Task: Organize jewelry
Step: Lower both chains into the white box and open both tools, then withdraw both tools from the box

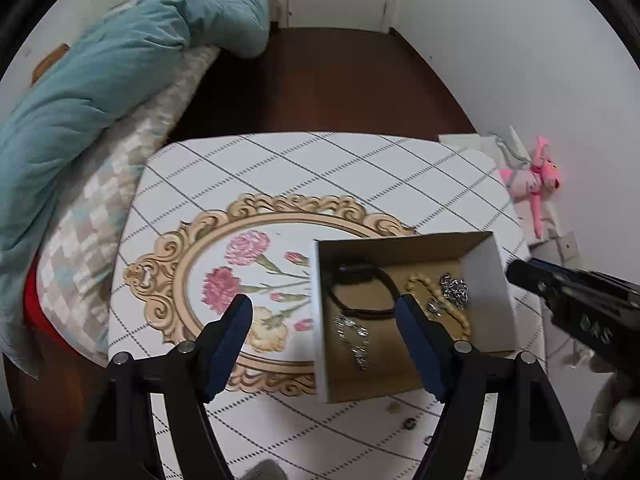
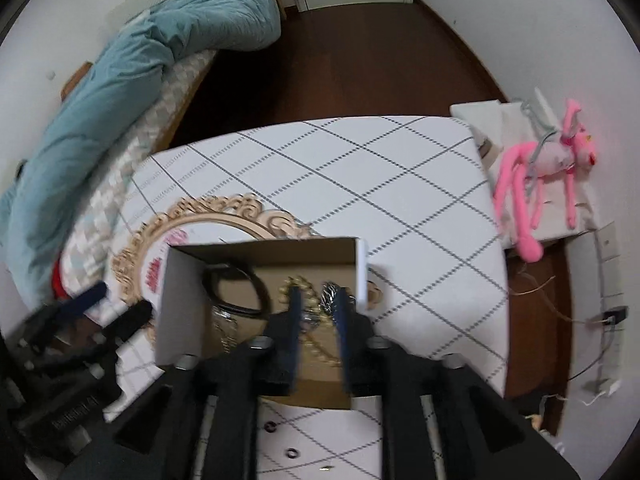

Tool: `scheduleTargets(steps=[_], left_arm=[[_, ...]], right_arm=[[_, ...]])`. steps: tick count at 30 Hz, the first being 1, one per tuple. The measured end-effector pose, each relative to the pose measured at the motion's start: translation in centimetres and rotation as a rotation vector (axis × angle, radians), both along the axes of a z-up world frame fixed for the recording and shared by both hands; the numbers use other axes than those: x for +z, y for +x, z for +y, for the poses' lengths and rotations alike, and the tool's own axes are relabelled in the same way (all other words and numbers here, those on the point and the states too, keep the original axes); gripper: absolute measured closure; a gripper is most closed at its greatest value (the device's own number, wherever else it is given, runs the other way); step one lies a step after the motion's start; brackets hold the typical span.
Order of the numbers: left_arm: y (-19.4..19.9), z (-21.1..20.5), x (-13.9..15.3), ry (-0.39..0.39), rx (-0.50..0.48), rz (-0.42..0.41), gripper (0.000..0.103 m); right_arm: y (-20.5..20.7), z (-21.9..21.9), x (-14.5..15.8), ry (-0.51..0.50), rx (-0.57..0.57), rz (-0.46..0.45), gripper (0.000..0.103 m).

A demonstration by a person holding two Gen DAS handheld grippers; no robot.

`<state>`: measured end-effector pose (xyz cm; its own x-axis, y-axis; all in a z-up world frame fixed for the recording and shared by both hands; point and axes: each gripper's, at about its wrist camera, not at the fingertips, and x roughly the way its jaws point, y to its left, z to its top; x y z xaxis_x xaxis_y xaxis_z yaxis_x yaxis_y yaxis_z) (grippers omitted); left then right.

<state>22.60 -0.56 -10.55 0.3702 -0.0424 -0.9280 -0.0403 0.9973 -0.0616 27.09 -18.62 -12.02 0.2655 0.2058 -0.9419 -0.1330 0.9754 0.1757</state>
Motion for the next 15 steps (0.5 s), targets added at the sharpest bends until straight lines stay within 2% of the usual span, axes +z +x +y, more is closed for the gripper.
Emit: scheduleTargets(steps=[1,2,5,6,7,9,13,15], left_arm=[[0.0,0.1,-0.2,0.015,0.005,0.003,0.027],[-0.1,0.3,-0.4,0.020,0.008,0.002,0.026],[-0.4,0.7,-0.7,0.029,0.020,-0.004,0.011],[-0.7,0.8,-0.9,0.028,0.023,-0.004,0.003],[-0.8,0.8,-1.0,0.027,0.023,-0.003,0.000],[-1.4,0.7,-1.3,0.043,0.026,-0.002,0.000],[-2.4,0.3,-2.0,0.054,0.029,0.002,0.000],[-2.9,0.2,-2.2,0.058,0.032,0.004,0.000]], right_arm=[[-0.3,0.0,0.1,-0.015,0.002,-0.013,0.059],[-0.8,-0.1,0.1,-0.036,0.004,-0.025,0.055],[-1.8,-0.1,0.3,-0.074,0.007,-0.052,0.044],[-2.1,-0.2,0.3,-0.092,0.006,-0.062,0.033],[-2.5,-0.2,0.3,-0.107,0.005,-0.070,0.020],[-3.4,-0.1,0.0,-0.141,0.006,-0.076,0.008],[-4.9,-0.1,-0.8,-0.186,0.001,-0.079,0.001],[-5.4,-0.2,-1.3,-0.203,-0.010,-0.085,0.001]])
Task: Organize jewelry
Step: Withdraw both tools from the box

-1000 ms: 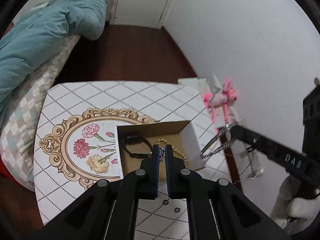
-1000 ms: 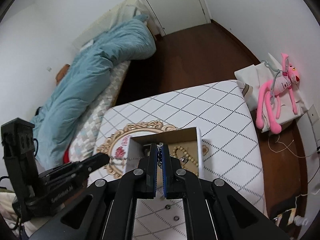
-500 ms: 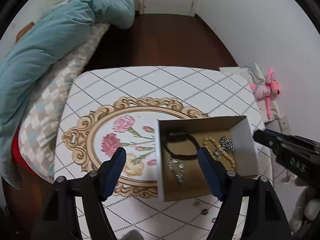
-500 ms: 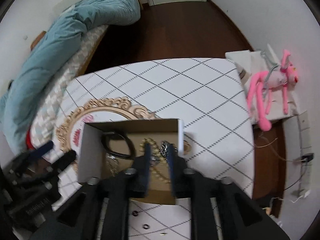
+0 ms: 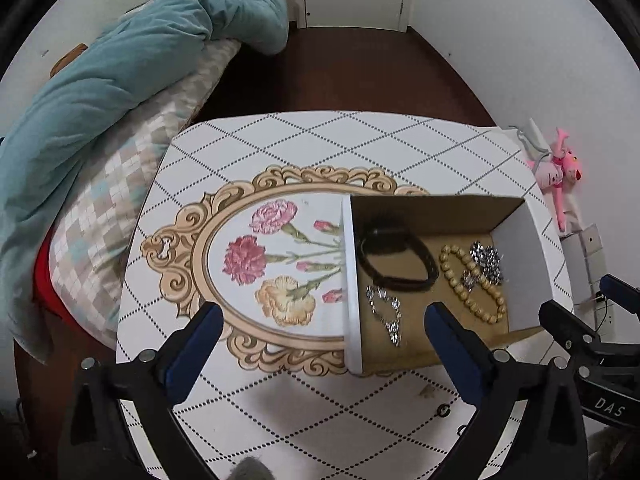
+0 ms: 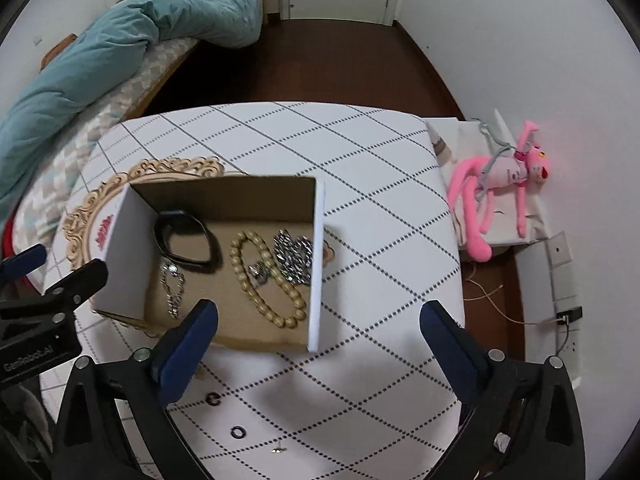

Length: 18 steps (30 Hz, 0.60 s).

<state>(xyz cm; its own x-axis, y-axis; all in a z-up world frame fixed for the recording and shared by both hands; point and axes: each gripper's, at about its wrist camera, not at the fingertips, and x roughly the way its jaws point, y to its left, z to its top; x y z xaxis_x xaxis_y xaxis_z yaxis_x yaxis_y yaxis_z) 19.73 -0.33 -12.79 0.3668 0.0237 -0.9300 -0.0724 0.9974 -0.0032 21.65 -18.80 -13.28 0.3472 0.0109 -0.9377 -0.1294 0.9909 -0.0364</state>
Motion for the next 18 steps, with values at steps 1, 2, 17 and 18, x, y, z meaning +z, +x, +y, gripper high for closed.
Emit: scheduleTargets(steps=[1,2,17,18], left_arm=[[-0.3,0.0,-0.1,0.000,0.001,0.001,0.000],[-0.5,-0.1,-0.1,0.001,0.002,0.000,0.000],[-4.5,-1.1,4.5,0.028,0.017,-0.114,0.000],[-4.8,-1.2,5.0,0.025,0.016,-0.121,0.000]], right_arm=[[-0.2,-0.2,-0.2,0.005,-0.005,0.002,0.001],[-0.4,-0.2,-0.3,0.008,-0.009,0.004,0.001],[-4.6,-1.2,4.7,0.007,-0.050,-0.156,0.001],[-4.9,-1.3,5.2,0.008,-0.051,-0.166,0.001]])
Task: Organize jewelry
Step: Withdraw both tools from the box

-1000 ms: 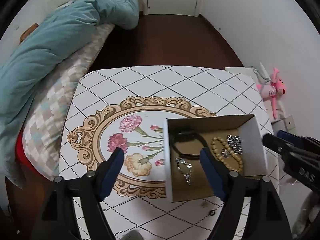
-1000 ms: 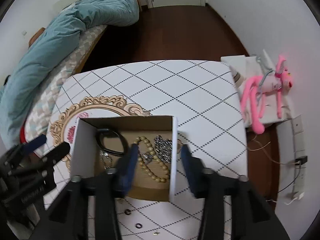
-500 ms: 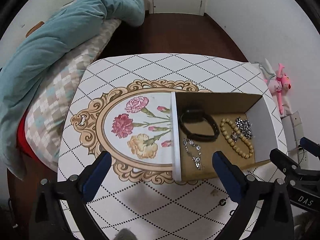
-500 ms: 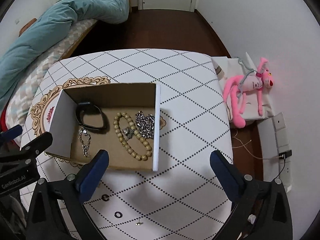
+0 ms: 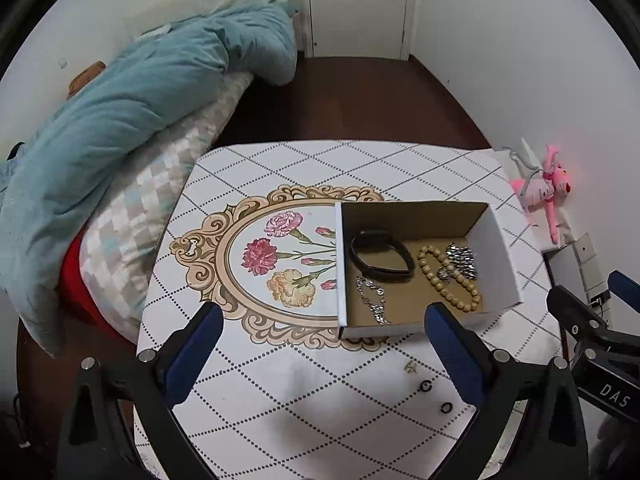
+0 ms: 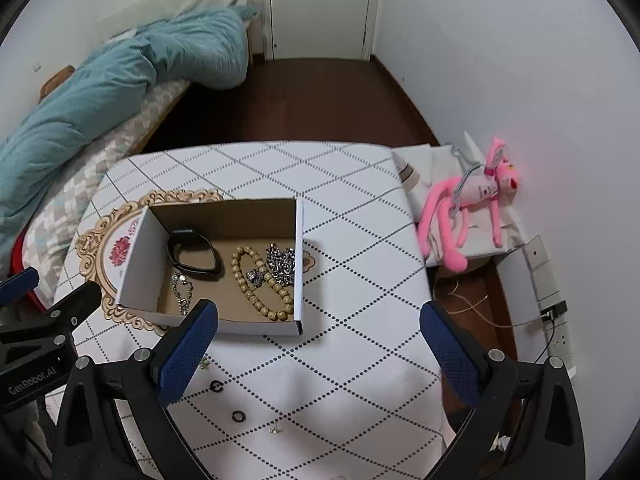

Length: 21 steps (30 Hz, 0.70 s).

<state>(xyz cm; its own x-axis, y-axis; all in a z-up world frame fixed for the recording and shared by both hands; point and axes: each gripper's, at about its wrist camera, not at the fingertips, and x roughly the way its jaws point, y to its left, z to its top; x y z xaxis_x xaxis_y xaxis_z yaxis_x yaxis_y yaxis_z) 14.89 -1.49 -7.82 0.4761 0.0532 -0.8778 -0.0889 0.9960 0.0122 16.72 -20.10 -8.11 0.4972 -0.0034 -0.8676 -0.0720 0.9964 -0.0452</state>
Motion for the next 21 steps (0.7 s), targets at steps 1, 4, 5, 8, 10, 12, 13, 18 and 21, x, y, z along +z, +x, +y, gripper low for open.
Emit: scheduleTargets(steps=[1,4,5,8,10,12,13,18,21], left_arm=[[-0.3,-0.1,0.3,-0.001,-0.001,-0.005,0.000],[-1.3,-0.3,1.7,-0.009,-0.007,-0.034,0.000],[-1.6,-0.4,2.2,-0.012,-0.008,-0.042,0.000],[-2.4,-0.5,3.4,-0.023,-0.010,-0.055,0.000],[-2.9,-0.6,4.2,-0.030,-0.011,-0.067,0.000],[-3.3,-0.6,4.8,-0.034,-0.013,-0.079,0.000],[-3.5,-0.7,5.1,-0.035,-0.012,-0.084,0.000],[-4.4,-0.5,4.8,-0.021,0.015,-0.068,0.000],[-5.1,-0.4,2.8,0.001,0.017,-0.038,0.000]], right_arm=[[-0.4,-0.1,0.5,0.003,-0.001,-0.011,0.001],[-1.3,-0.4,2.0,0.009,-0.007,-0.043,0.001],[-1.7,-0.5,2.6,0.008,-0.011,-0.057,0.001],[-2.6,-0.9,4.1,0.016,-0.018,-0.089,0.001],[-3.2,-1.0,5.0,0.023,-0.020,-0.108,0.001],[-3.7,-1.1,5.7,0.031,-0.021,-0.122,0.001],[-4.0,-1.1,6.1,0.041,-0.022,-0.129,0.001],[-5.2,-1.2,6.1,0.069,-0.021,-0.111,0.001],[-5.9,-1.2,3.5,0.079,-0.015,-0.044,0.001]])
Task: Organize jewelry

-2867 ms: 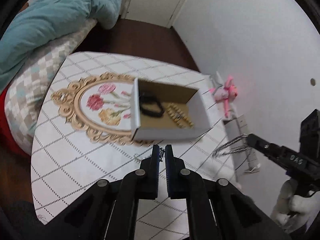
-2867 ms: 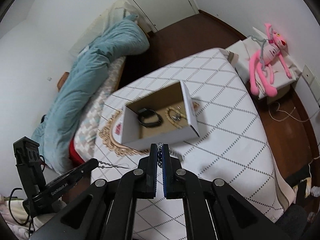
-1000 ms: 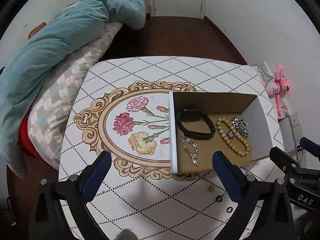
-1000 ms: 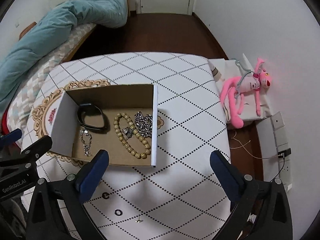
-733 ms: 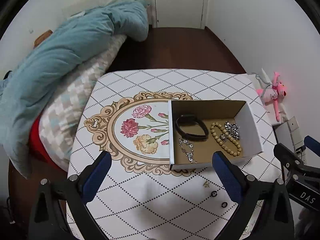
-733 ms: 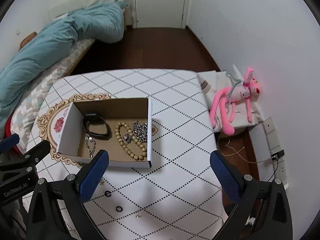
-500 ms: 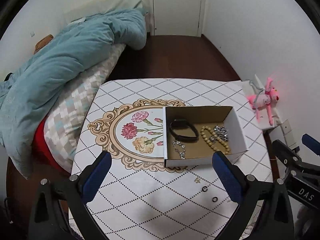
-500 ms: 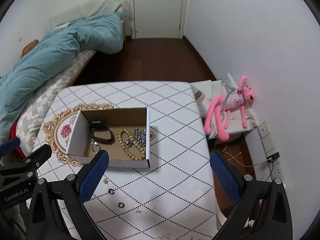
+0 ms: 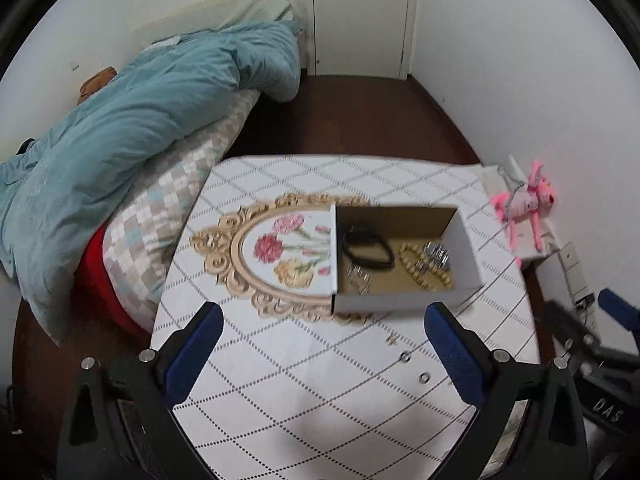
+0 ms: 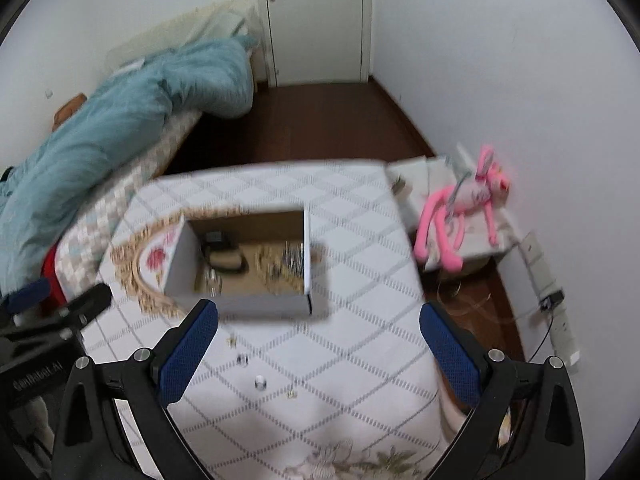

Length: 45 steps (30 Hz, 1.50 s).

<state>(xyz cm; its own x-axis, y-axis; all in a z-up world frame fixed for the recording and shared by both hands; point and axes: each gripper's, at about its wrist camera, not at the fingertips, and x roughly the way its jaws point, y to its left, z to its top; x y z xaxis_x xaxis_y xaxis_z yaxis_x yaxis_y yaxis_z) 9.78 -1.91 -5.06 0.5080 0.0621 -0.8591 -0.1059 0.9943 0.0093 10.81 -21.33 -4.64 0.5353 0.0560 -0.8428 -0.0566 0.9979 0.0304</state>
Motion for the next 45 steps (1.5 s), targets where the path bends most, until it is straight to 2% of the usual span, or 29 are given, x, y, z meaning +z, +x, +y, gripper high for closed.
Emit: scheduleTargets(steps=[3,5,7,10,14,16,18,19,24,32,35,36,37,39,43,45], left_arm=[[-0.8,0.1,-3.0,0.024,0.011,0.059,0.000],[-1.4,0.2,-5.8,0.035,0.016,0.122,0.000],[-1.9,0.3,-8.4,0.044,0.027,0.184,0.000],[-2.3,0.6,-11.1,0.050,0.045,0.239,0.000],[-2.9,0.6,-13.2,0.049,0.055,0.281,0.000],[-3.1,0.5,-13.5,0.052,0.055,0.290,0.000],[-3.2,0.2,-13.7,0.055,0.049,0.294,0.000],[-3.2,-0.1,-13.7,0.056,0.045,0.294,0.000],[-3.3,-1.7,-13.4,0.056,0.009,0.273,0.000],[-2.2,-7.5,-13.5,-0.042,-0.139,0.254,0.002],[-1.8,-9.6,-13.7,-0.033,-0.181,0.240,0.018],[-1.7,-10.0,-13.9,-0.033,-0.193,0.239,0.029],[-1.5,-10.5,-14.1,-0.029,-0.204,0.240,0.044],[-1.5,-11.2,-14.2,-0.020,-0.217,0.227,0.054],[-0.9,-11.9,-14.0,-0.016,-0.250,0.208,0.089],[-0.6,-12.2,-14.0,-0.012,-0.260,0.206,0.093]], right_arm=[[-1.0,-0.1,-4.6,0.032,0.011,0.091,0.002],[-1.4,-0.2,-7.6,0.073,0.020,0.147,0.010],[-1.9,-0.4,-10.9,0.136,0.020,0.216,0.028],[-2.5,-0.4,-14.0,0.158,0.021,0.246,0.043],[-3.1,-0.1,-15.3,0.161,0.032,0.218,0.056],[-3.1,0.7,-15.9,0.141,0.055,0.221,0.072],[-2.9,1.4,-16.0,0.103,0.068,0.214,0.084],[-3.0,1.7,-16.0,0.092,0.079,0.204,0.094],[-3.3,0.4,-15.4,0.135,0.037,0.182,0.094],[-3.6,-4.1,-13.2,0.178,-0.067,0.150,0.094],[-3.7,-5.4,-13.1,0.172,-0.098,0.156,0.094],[-3.8,-5.8,-13.1,0.172,-0.106,0.156,0.094],[-3.9,-6.1,-13.1,0.170,-0.114,0.157,0.094],[-4.1,-6.8,-13.1,0.173,-0.126,0.159,0.094],[-4.3,-7.5,-13.1,0.177,-0.140,0.156,0.094],[-4.3,-7.7,-13.1,0.178,-0.144,0.153,0.094]])
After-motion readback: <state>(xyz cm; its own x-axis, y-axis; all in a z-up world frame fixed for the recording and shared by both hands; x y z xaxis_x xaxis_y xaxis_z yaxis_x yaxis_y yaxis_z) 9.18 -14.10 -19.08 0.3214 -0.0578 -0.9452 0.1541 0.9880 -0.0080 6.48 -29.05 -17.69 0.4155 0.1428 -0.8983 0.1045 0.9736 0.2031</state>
